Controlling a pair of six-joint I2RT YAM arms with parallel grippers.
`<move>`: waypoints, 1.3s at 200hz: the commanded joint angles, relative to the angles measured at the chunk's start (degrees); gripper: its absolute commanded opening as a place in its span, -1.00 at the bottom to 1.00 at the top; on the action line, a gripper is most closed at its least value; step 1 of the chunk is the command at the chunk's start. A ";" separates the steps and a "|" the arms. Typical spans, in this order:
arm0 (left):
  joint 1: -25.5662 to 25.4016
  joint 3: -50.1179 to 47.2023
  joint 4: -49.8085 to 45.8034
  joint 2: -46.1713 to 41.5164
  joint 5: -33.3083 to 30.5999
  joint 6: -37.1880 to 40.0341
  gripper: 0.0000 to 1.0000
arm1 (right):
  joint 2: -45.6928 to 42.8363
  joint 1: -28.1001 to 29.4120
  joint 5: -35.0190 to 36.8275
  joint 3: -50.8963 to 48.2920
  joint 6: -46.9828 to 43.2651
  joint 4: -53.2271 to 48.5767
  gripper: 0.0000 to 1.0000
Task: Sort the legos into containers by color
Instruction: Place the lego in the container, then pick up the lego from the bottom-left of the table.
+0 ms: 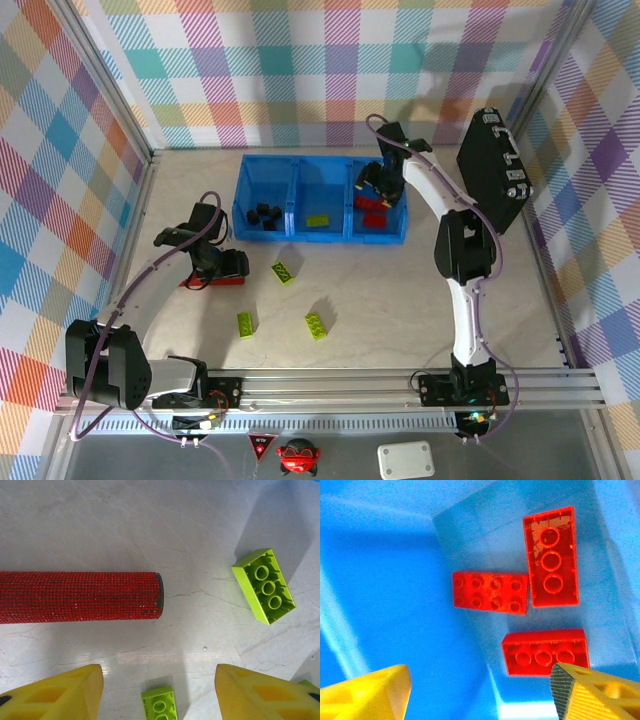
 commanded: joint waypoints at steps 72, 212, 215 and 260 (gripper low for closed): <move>-0.07 -1.19 -1.90 -0.82 0.78 -3.90 0.21 | -13.18 2.36 -0.55 -11.93 -9.65 -0.39 0.44; -14.79 -13.63 -1.22 -6.50 -5.58 -26.05 0.14 | -26.59 3.12 -3.80 -36.29 -10.84 8.26 0.43; -15.22 -13.89 -1.05 -6.28 -5.74 -26.28 0.14 | -26.52 3.12 -3.83 -36.47 -10.88 8.34 0.43; -18.19 -18.25 1.97 -5.19 -5.92 -29.33 0.07 | -26.09 3.11 -5.13 -38.45 -10.86 9.94 0.42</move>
